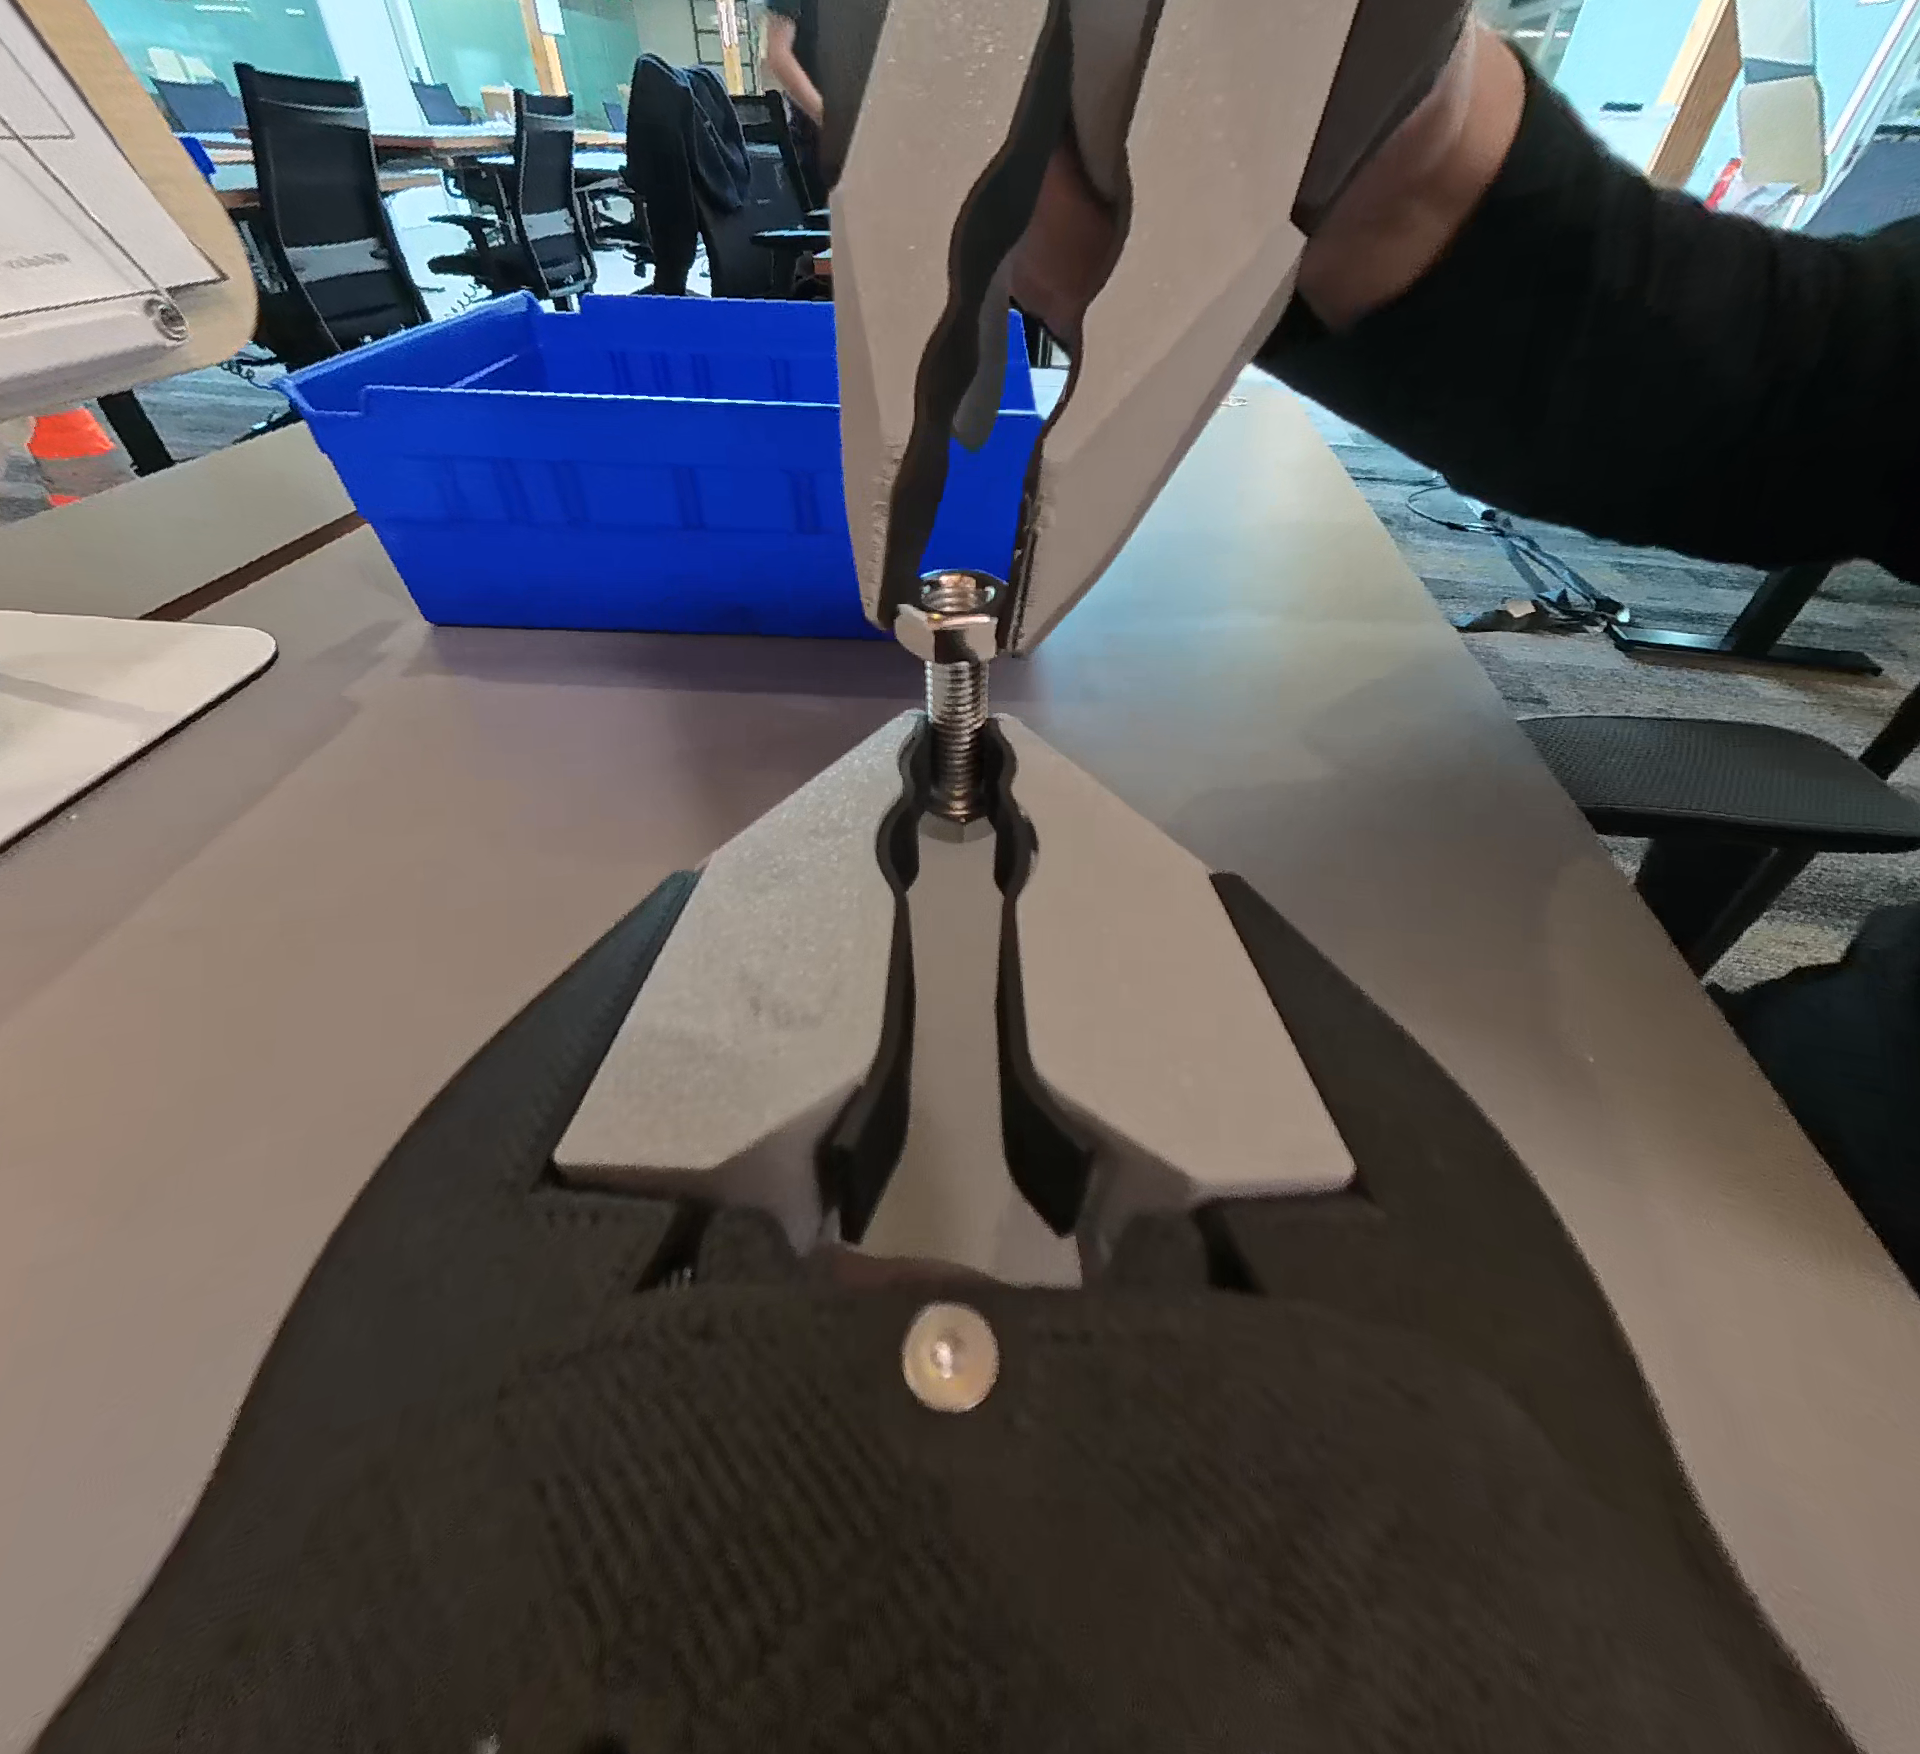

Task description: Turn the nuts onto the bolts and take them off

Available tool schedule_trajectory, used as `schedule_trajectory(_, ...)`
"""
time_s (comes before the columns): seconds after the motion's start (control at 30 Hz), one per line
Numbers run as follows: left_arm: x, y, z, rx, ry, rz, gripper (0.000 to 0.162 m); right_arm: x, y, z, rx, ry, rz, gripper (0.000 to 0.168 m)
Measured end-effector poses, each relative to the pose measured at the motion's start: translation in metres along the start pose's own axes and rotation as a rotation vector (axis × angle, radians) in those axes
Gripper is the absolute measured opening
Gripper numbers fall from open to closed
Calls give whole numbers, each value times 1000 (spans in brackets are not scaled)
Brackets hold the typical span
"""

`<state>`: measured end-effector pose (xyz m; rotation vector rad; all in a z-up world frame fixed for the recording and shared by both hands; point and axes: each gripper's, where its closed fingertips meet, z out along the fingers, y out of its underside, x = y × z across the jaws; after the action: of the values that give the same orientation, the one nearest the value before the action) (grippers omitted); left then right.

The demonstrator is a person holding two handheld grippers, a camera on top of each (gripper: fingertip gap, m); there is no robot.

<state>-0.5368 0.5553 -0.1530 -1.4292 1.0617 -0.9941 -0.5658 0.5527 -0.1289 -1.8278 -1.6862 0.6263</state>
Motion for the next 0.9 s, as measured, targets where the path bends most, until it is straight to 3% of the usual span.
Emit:
schedule_trajectory(0.33, -4, -1, 0, 6, -16, -19, 6, 5, -2, 1, 94, -19, 78, 14)
schedule_trajectory(0.63, -5, 0, 0, 3, -26, -15, 6, 5, 3, 3, 68, -11, 80, 14)
schedule_trajectory(0.77, -8, -3, -3, 19, -31, -28, 6, 6, 3, 2, 90, 2, 76, 30)
schedule_trajectory(0.9, -7, -5, -3, 30, -24, -25, 6, 2, -9, -9, 257, -35, 89, 53)
